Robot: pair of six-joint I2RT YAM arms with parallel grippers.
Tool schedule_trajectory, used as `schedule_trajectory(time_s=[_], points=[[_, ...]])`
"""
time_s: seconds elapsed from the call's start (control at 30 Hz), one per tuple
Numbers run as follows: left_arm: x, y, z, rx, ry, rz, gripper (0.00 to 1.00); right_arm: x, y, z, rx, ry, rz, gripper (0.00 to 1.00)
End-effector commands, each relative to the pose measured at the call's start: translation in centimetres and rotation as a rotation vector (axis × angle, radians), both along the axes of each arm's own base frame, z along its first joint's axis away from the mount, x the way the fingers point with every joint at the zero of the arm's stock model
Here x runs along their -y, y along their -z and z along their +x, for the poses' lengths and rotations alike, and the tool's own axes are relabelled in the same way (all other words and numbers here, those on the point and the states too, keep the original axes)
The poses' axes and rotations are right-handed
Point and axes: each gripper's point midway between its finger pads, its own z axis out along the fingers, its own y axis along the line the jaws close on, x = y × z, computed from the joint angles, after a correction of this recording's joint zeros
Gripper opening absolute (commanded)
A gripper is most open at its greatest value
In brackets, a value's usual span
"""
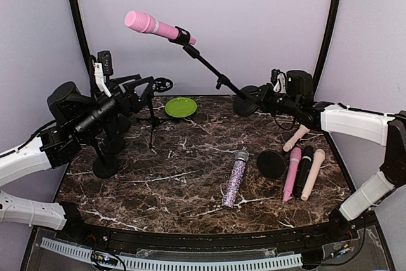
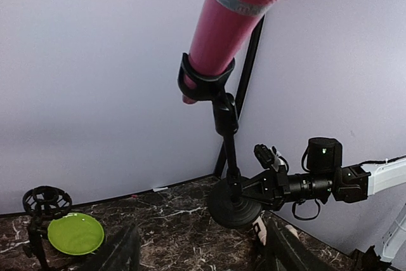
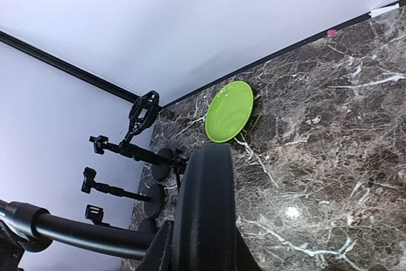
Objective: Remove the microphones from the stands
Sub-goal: Pass from the right arm to the left
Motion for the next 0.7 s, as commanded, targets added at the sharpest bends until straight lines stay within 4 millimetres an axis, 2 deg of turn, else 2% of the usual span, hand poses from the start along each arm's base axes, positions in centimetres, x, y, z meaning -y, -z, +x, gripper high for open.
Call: schedule_trajectory(time_s=[0.0,0.13,0.27,0.53,0.57,0.63,0.67], points=[[3.5,-1.1,-0.5,0.038,0.101,-0.105,0.70,-2.9,-8.7,-1.3,0.215,-0.034,0.225,0.00],[7.1,-1.1,-0.9,0.051,0.222,-0.113,0.72,-5.8,-9.1,-3.0,0.208,-0.102,0.293,0.00],[9.1,-1.4,-0.7,0.068,0.288,-0.117,0.75,-8.4,-9.4,-4.7,0.198,-0.172,0.316,0.00],[9.2,-2.5,-0.2,0.116,0.268,-0.147,0.79,-10.9,-8.9,-6.5,0.168,-0.253,0.339,0.00],[9.1,-2.5,-0.1,0.118,0.260,-0.144,0.78,-11.1,-8.8,-6.6,0.165,-0.261,0.343,0.00],[9.1,-2.3,0.2,0.121,0.242,-0.135,0.68,-11.5,-8.6,-6.8,0.158,-0.275,0.347,0.00],[9.2,-2.2,0.2,0.124,0.244,-0.130,0.59,-11.7,-8.5,-6.9,0.155,-0.280,0.347,0.00]])
